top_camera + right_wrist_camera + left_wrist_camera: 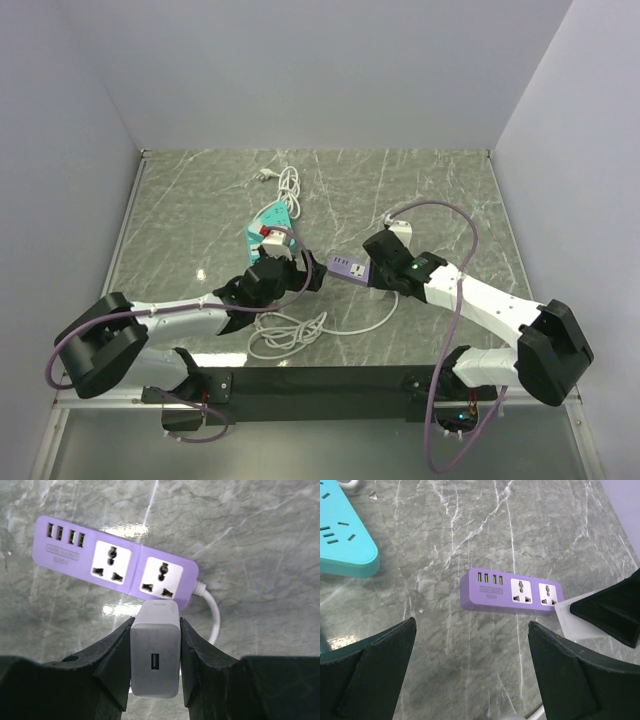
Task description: Insert the plug
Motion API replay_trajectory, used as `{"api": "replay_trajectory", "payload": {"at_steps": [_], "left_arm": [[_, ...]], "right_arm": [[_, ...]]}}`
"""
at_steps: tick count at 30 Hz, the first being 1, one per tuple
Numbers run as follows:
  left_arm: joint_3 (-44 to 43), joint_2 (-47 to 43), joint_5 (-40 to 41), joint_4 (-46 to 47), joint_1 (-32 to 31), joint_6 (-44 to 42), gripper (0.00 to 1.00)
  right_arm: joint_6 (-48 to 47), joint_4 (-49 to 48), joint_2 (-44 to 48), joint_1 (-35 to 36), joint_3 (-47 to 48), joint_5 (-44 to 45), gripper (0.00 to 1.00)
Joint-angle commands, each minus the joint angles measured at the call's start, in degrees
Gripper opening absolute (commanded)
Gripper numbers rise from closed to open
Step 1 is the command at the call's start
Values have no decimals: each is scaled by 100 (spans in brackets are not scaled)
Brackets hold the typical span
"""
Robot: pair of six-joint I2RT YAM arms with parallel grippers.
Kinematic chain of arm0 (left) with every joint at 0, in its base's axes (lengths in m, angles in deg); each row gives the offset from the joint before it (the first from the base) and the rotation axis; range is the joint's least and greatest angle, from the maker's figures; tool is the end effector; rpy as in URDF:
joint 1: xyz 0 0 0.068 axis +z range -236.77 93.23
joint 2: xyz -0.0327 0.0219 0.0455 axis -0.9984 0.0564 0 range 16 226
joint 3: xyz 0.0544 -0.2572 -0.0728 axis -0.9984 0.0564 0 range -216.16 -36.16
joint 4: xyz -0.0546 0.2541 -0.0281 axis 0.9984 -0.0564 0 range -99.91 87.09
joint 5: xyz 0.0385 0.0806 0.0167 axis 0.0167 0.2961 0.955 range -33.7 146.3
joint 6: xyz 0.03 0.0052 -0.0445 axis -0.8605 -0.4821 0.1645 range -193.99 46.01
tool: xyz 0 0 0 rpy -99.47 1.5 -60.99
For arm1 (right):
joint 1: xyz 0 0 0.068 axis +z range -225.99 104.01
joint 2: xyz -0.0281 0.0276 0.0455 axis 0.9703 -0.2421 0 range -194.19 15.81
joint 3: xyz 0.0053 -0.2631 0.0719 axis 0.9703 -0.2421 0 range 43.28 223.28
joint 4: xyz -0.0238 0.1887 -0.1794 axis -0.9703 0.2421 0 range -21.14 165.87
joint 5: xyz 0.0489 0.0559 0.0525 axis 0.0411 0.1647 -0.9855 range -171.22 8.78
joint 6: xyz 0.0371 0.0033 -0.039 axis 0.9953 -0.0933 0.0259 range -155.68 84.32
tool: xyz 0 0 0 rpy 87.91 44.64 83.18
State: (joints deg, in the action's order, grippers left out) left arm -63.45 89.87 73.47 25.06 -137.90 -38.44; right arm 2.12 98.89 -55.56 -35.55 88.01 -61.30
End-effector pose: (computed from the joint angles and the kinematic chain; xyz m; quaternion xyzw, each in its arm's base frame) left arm 0.1720 -0.1966 0.1959 0.0226 0.8074 -0.3078 0.5028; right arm 0.1910 0.1468 0.2176 0.0278 0.9444 0.0497 0.3237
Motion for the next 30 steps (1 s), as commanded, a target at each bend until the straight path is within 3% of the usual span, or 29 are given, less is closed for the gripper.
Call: {"api": "replay_trajectory", "payload": {"at_steps": [1,11,18,30], "left_arm": [[-268,154,24,200,7,-110,100],[-303,926,-723,1149,402,-461,99],[-180,1341,-1452,1773,833,-549,99],[-619,2167,-1620,1906,860,-558,99]], "right_arm": [[289,-207,-26,-46,317,-111,0],[921,118,-544,-177,650,-139,0],[1150,539,-176,-151,888,81,0],[1204,611,-271,-142,897,495,0]]}}
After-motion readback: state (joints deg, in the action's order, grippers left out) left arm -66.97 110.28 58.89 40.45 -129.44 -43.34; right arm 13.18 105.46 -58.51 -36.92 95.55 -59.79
